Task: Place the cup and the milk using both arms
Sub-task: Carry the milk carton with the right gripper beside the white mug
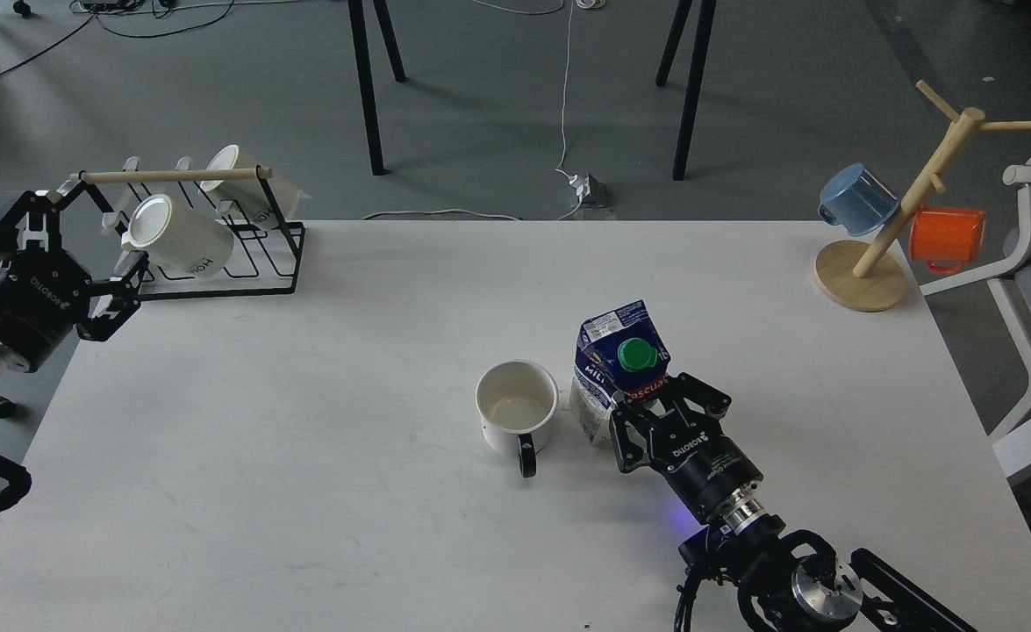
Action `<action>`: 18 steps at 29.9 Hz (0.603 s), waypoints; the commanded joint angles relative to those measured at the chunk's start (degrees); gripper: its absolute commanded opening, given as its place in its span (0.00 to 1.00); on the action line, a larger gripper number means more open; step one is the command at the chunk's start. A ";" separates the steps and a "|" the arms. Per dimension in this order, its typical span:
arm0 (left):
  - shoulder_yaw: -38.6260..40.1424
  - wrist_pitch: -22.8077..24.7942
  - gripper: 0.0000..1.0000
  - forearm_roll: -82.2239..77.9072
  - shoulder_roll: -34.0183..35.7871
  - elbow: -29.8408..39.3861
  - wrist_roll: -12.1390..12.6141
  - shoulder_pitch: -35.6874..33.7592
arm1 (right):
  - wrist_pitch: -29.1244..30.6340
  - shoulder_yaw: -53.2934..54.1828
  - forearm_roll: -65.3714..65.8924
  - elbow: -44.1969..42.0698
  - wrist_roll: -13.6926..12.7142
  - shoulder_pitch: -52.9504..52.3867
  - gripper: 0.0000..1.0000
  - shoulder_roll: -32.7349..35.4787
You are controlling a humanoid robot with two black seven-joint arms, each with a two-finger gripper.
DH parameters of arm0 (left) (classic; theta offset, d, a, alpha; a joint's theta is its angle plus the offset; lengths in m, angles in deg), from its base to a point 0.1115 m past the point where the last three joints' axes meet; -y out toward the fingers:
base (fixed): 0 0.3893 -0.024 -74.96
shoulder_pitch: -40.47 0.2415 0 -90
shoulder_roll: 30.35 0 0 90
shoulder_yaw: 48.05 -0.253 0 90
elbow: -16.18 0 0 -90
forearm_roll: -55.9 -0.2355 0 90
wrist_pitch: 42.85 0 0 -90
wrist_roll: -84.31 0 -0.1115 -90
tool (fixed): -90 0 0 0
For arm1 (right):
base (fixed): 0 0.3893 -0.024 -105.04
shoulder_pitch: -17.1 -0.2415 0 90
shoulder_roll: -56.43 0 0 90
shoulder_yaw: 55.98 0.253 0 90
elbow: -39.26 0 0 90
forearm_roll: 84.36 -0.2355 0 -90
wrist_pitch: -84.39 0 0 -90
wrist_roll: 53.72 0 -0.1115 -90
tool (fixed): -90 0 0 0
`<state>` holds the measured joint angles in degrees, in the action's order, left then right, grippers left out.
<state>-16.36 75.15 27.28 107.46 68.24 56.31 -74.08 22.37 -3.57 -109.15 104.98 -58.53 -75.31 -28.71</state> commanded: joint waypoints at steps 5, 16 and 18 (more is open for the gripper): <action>-0.05 0.00 0.99 -0.03 0.00 -0.11 0.00 0.12 | 0.01 -1.78 0.09 0.28 -0.12 -0.23 0.44 -0.12; -0.05 0.00 0.99 -0.03 0.09 -0.11 0.00 0.04 | 0.01 -1.43 -0.08 0.19 0.06 0.04 0.70 -0.12; -0.05 0.00 0.99 -0.03 0.09 -0.11 0.00 0.04 | 0.01 -1.26 -0.08 0.19 0.06 0.13 0.77 -0.12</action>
<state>-16.41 75.15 27.25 107.54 68.13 56.31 -74.02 22.37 -5.00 -109.20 105.17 -58.48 -75.30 -28.83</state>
